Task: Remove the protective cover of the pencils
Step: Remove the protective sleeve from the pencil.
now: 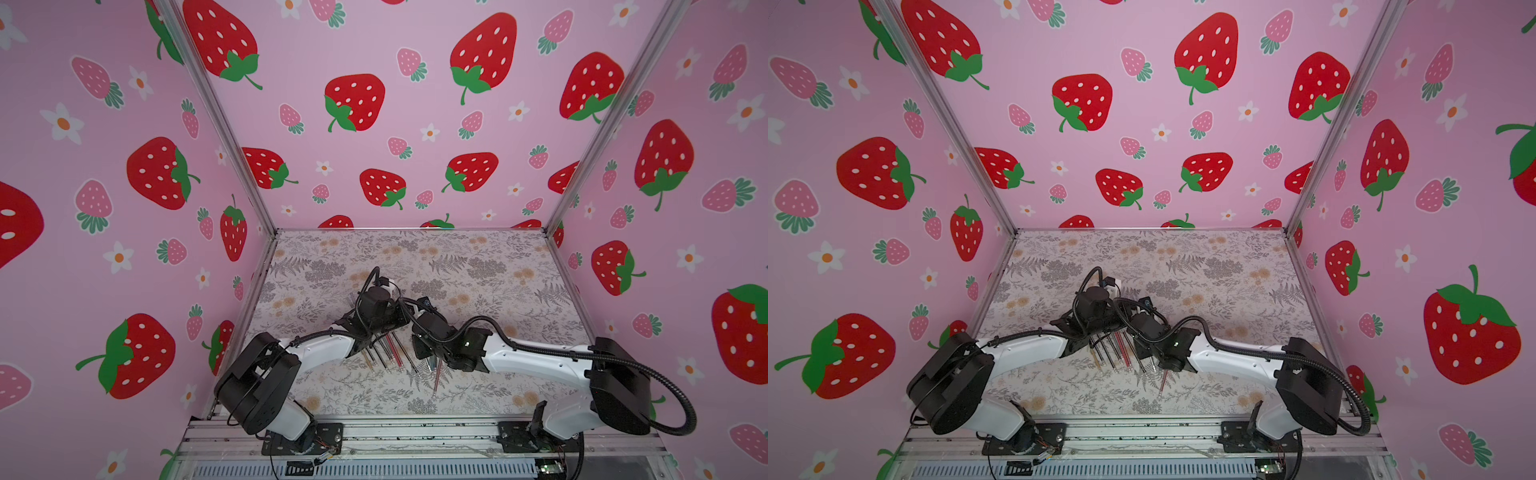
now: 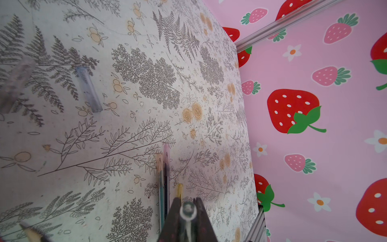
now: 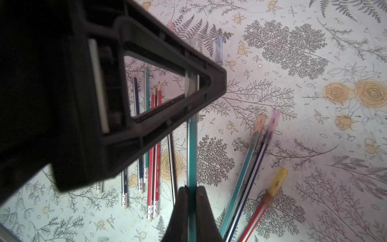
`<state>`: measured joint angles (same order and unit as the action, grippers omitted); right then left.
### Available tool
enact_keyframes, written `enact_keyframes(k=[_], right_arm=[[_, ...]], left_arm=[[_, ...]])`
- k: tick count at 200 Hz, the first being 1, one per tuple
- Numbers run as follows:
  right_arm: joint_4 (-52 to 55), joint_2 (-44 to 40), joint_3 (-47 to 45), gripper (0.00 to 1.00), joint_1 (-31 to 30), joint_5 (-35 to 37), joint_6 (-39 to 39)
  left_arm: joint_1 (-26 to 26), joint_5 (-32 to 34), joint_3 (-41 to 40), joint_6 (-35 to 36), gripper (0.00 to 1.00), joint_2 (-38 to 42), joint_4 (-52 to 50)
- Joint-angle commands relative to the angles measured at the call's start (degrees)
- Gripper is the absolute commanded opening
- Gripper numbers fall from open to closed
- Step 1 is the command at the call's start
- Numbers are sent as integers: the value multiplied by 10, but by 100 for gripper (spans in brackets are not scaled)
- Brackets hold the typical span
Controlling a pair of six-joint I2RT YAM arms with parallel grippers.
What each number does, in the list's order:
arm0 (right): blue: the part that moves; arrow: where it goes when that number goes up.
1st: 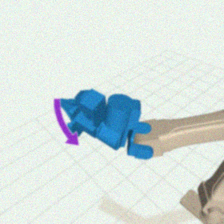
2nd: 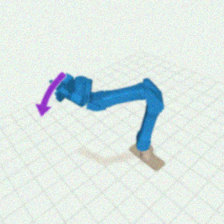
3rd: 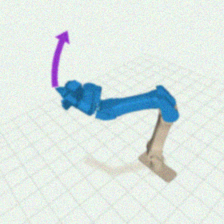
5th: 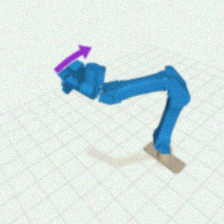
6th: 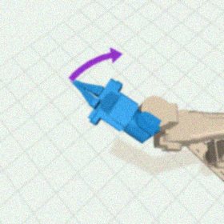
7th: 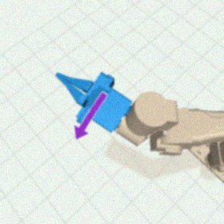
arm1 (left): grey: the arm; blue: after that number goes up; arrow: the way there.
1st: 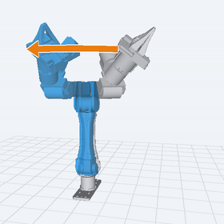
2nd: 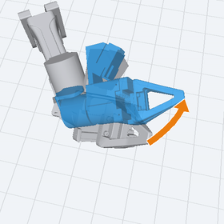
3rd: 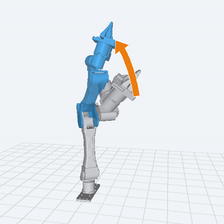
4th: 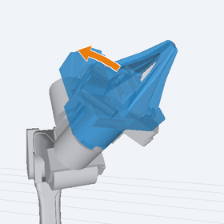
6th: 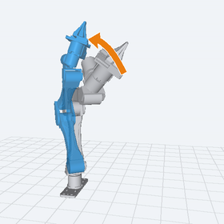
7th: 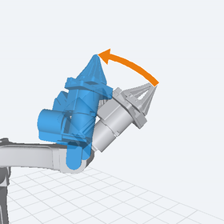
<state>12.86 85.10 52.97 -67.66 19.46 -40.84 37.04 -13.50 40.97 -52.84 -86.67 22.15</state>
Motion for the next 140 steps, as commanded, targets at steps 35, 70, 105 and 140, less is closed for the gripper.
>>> enact_keyframes(k=[35,70,105,140], right_arm=[[-15,-3,-9,0,-16,20,4],[-28,5,-16,0,-30,30,9],[-35,11,-19,0,-45,39,16],[-48,13,-30,0,-57,47,24]], left_arm=[[2,28,22,-32,0,0,-13],[2,47,15,-53,0,15,-26],[0,78,0,-62,0,40,-35],[-8,90,-10,-58,0,61,-51]])
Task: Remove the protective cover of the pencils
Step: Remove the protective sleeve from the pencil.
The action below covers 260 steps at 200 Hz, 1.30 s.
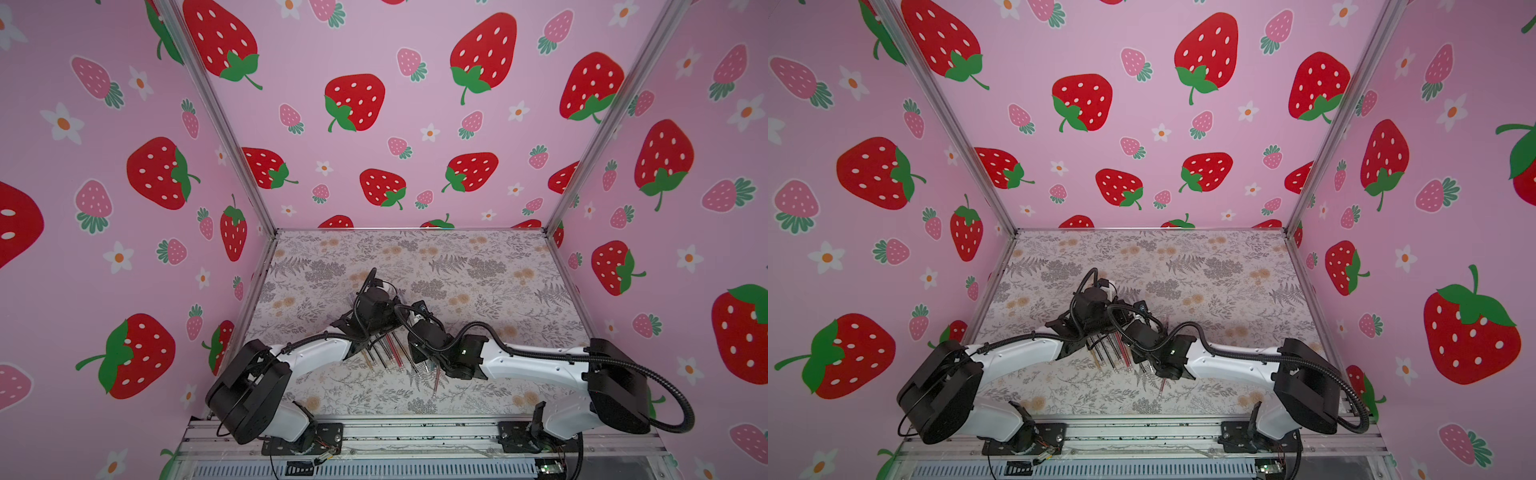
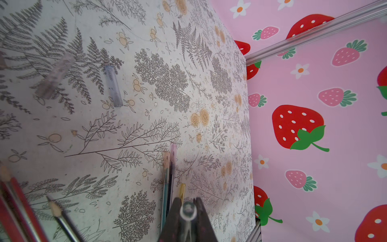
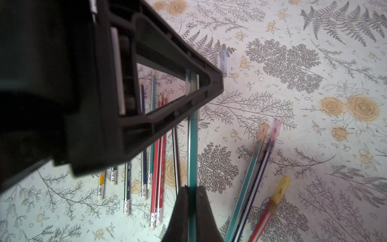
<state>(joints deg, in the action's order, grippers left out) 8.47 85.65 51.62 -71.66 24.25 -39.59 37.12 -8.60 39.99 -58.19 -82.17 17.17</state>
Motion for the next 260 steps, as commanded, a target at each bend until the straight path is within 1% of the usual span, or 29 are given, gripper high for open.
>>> enact_keyframes(k=[1,42,79,110,145,166,191,226,260], right_arm=[[-4,7,-16,0,-18,0,11],[-9,3,-23,0,-27,7,16],[-12,0,-26,0,-28,18,20],[-9,-4,-31,0,-28,27,14],[7,-7,-35,0,-28,53,-8],[18,-2,-34,0,-26,54,-20],[36,16,-27,0,-10,42,-37],[48,45,-18,0,22,3,-53],[49,75,-4,0,40,-31,-53]], left_arm=[[-9,41,0,-4,0,16,-2],[-22,43,-13,-11,0,27,1],[-28,61,-23,-11,0,41,-3],[-30,57,-11,-9,0,29,-12],[-33,62,3,-4,0,6,-19],[-34,67,17,2,0,-9,-33],[-35,62,44,11,0,-34,-56],[-35,68,71,15,0,-69,-77],[-35,66,105,27,0,-107,-99]])
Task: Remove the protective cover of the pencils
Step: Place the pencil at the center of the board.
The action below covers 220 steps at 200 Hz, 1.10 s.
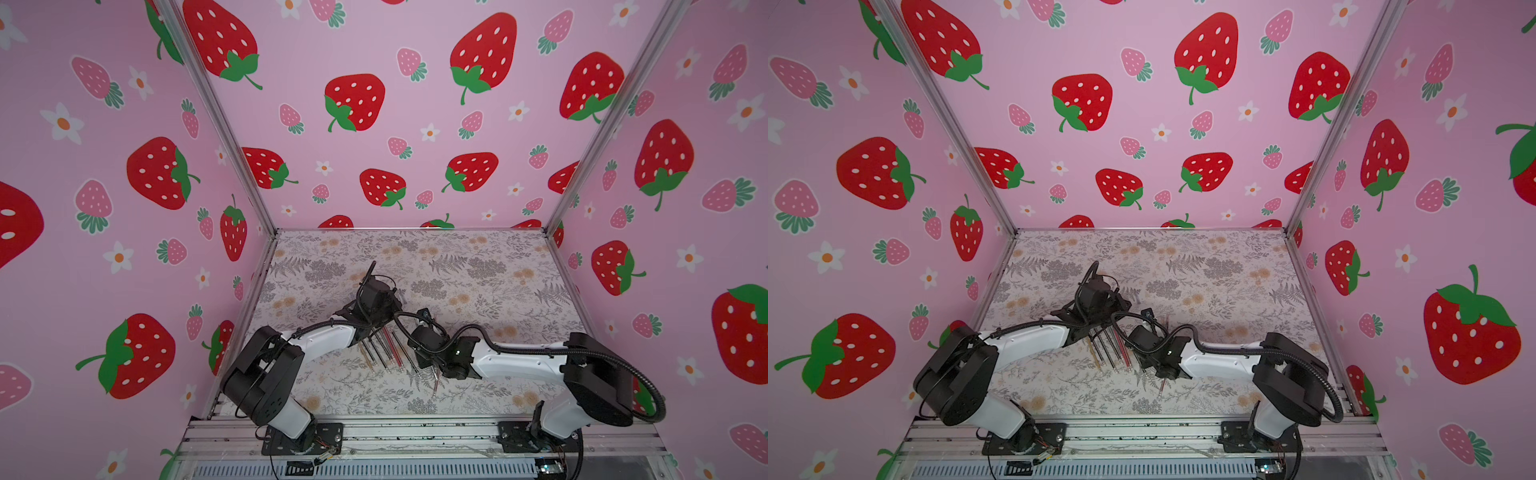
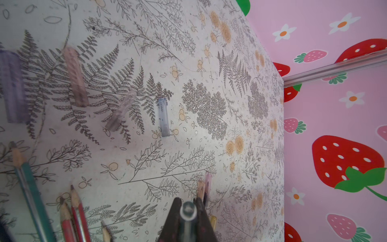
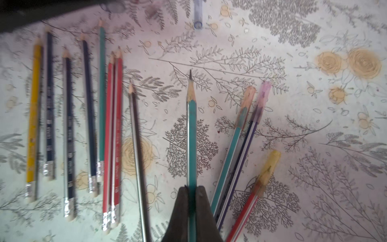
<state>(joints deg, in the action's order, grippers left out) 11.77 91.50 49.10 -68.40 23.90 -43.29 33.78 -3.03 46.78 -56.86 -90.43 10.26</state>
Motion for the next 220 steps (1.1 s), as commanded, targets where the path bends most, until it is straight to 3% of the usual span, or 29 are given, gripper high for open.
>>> enact_keyframes(k=[1,197,220], right_arm=[[16,17,22,0,7,-28,-15],[36,99,91,0,19,-82,-10],[37,102,92,4,19,-84,-10]], left_arm=[[-2,11,38,14,0,-25,-30],[-24,11,165,25,0,-180,-138],[-26,7,175,25,0,-193,-143]])
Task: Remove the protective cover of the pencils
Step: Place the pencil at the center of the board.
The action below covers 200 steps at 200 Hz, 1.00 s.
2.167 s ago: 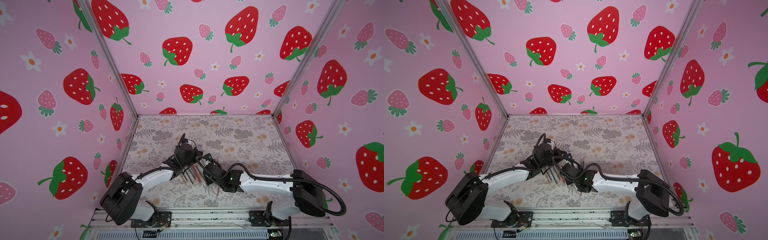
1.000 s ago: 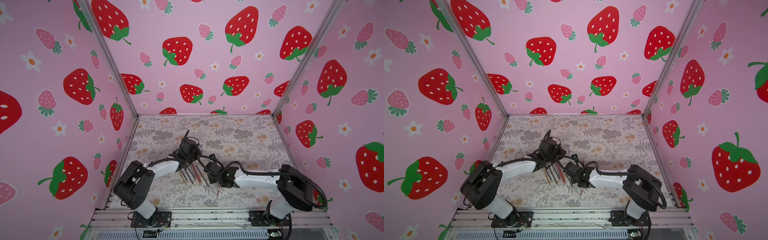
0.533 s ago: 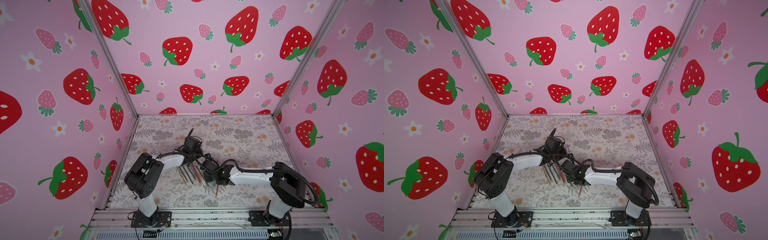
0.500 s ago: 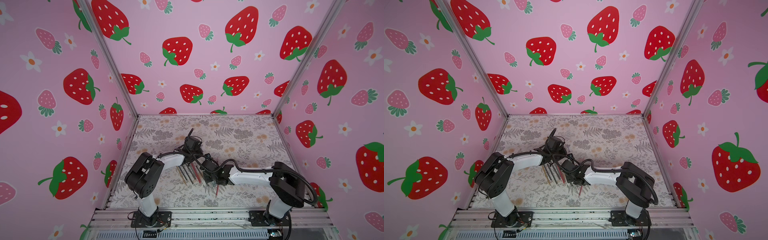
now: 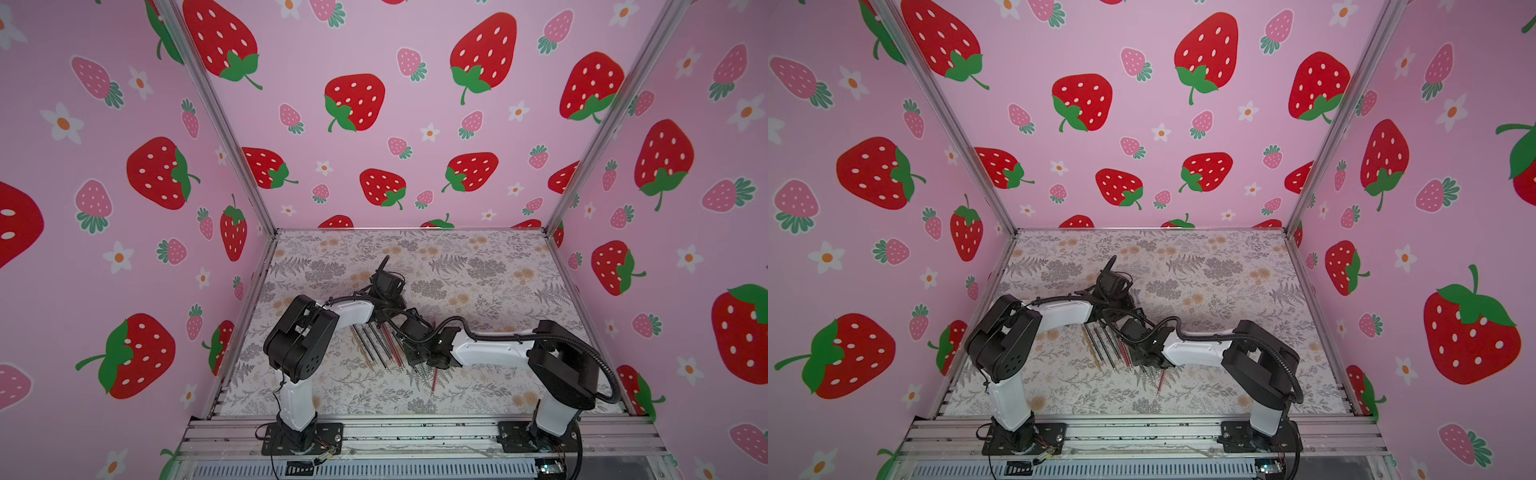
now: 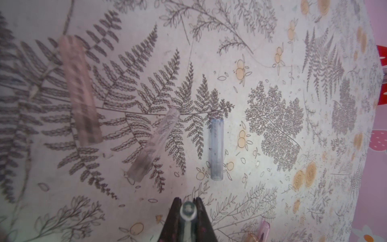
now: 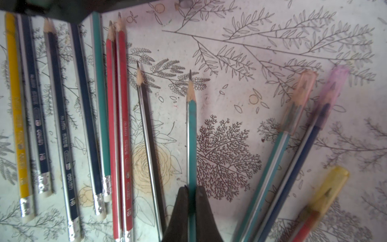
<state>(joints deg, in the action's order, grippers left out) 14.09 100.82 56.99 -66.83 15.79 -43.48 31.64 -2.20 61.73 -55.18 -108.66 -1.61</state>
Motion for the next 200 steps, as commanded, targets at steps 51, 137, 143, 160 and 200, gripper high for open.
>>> enact_keyframes(k=[51,137,143,160,200], right_arm=[[13,13,16,13,4,-8,-7],[-10,-30,-4,24,4,-14,17],[-10,-35,-6,24,4,-13,20],[-9,-58,-15,24,4,-2,23],[0,-112,-53,28,4,41,3]], left_arm=[[-10,-5,39,9,0,-27,-40],[-12,-2,32,13,14,-19,-44],[-12,-2,32,12,14,-18,-44],[-13,-2,31,13,15,-17,-44],[-13,-6,29,14,16,-17,-41]])
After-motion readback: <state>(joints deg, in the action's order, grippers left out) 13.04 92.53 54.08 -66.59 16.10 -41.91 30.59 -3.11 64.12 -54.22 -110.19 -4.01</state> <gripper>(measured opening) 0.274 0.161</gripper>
